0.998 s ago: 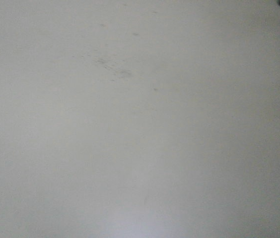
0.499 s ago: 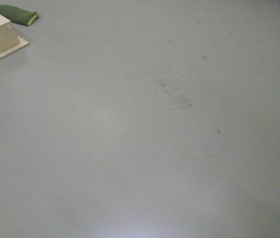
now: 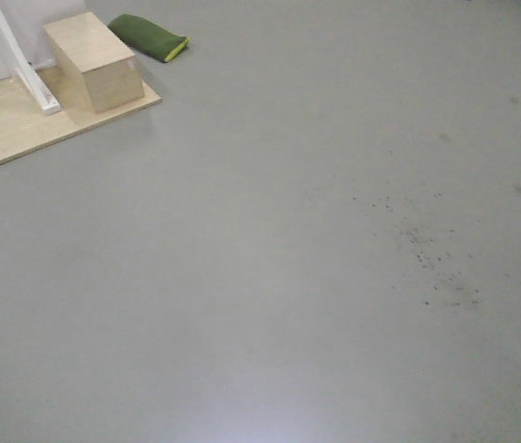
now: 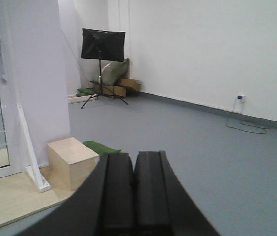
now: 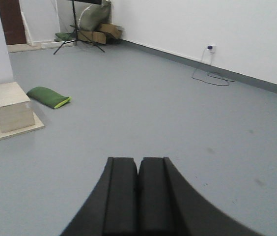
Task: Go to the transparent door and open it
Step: 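Drive toward the white-framed glass sliding door beside the wooden box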
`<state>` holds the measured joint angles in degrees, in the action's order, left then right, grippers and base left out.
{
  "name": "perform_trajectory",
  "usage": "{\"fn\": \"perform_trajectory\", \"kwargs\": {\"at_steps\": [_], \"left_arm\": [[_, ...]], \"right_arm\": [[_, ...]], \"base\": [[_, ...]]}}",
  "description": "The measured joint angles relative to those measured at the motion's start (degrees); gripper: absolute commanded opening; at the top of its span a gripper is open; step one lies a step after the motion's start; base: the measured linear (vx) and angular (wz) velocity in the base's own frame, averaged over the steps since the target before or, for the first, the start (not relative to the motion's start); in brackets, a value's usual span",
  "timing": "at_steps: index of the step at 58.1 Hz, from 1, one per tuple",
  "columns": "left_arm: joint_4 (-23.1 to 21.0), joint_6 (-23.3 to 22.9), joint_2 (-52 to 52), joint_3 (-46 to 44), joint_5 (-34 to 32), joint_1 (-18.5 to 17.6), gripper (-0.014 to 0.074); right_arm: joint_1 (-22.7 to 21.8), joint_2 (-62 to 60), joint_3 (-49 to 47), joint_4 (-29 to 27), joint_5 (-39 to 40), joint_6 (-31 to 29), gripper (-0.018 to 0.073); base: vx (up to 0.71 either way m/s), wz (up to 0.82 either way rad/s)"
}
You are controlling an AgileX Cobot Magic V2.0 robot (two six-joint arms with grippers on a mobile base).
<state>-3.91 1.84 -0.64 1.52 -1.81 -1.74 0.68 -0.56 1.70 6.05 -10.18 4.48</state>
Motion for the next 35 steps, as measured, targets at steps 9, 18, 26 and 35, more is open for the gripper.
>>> {"fn": "perform_trajectory", "kwargs": {"at_steps": [9,18,26,35], "left_arm": [[0.0,0.0,0.0,0.0,0.0,0.0,-0.0006],[0.0,0.0,0.0,0.0,0.0,0.0,-0.0006],[0.0,0.0,0.0,0.0,0.0,0.0,-0.0006],[0.0,0.0,0.0,0.0,0.0,0.0,-0.0006]], "right_arm": [[0.0,0.0,0.0,0.0,0.0,0.0,-0.0008],[0.0,0.0,0.0,0.0,0.0,0.0,-0.0008],[0.2,0.0,0.0,0.0,0.0,0.0,-0.0008],[0.2,0.0,0.0,0.0,0.0,0.0,-0.0008]], "base": [[0.62,0.46],[0.59,0.51],[0.57,0.56],[0.56,0.59]]}}
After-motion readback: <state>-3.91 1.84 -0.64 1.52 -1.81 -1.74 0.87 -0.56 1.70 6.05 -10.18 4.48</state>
